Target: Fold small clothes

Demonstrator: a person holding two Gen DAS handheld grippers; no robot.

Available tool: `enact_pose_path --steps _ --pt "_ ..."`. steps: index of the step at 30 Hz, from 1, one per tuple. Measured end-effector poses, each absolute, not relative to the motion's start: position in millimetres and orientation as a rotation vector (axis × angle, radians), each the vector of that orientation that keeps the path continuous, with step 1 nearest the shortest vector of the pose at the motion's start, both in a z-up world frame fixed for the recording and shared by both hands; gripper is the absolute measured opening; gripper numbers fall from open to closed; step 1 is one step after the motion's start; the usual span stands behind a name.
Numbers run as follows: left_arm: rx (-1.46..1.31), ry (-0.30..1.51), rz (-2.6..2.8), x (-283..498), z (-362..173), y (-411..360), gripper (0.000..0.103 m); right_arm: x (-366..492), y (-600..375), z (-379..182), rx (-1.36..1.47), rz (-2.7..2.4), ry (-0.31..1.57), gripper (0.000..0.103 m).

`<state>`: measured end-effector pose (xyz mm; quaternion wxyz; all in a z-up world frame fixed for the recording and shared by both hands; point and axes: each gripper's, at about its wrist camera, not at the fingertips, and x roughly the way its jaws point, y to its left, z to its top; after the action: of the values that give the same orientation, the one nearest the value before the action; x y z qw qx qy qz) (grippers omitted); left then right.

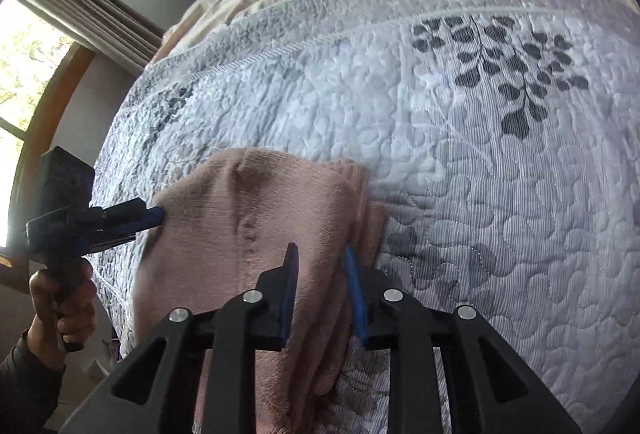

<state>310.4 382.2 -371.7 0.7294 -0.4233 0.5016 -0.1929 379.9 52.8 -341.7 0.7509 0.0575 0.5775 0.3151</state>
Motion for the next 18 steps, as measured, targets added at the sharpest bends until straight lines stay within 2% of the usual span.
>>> enact_pose_path --steps 4,8,14,18 --pt "-0.857 1.142 -0.421 302 -369 376 0.035 357 78 -345 0.047 0.78 1.306 0.025" --pt "-0.782 1.214 -0.374 304 -390 364 0.027 352 82 -368 -0.074 0.735 1.317 0.016" --pt "-0.668 1.168 -0.448 258 -340 350 0.034 320 80 -333 -0.146 0.766 1.277 0.02" --pt "-0.608 1.251 -0.369 241 -375 342 0.031 301 91 -358 -0.274 0.732 1.305 0.018"
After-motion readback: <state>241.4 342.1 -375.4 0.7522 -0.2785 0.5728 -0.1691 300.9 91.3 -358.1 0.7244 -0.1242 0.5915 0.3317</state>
